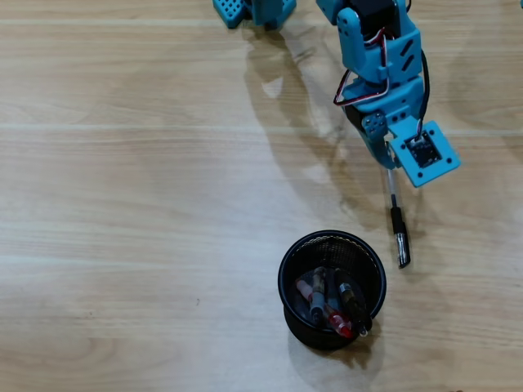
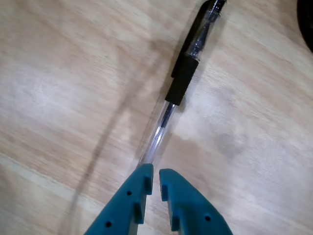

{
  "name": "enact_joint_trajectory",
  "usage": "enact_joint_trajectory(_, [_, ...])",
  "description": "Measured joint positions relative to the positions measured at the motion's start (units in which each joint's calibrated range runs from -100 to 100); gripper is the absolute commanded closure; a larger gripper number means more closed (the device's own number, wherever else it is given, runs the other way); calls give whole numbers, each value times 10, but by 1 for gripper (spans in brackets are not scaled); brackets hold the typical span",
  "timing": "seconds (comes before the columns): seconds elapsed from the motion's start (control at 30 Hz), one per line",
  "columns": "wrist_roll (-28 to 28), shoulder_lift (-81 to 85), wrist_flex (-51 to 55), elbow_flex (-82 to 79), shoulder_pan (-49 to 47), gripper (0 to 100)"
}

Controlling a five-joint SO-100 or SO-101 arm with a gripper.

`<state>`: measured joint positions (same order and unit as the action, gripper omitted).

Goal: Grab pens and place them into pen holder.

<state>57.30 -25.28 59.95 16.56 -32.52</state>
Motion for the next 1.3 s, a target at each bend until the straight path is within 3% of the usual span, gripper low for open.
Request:
enact_joint_trajectory(0.37, [4, -71, 7, 98, -3, 97])
enact_joint_trajectory(0.57, [39, -82, 9, 101, -7, 87])
enact_joint_trajectory(1.3, [65, -138, -1, 75, -21, 87])
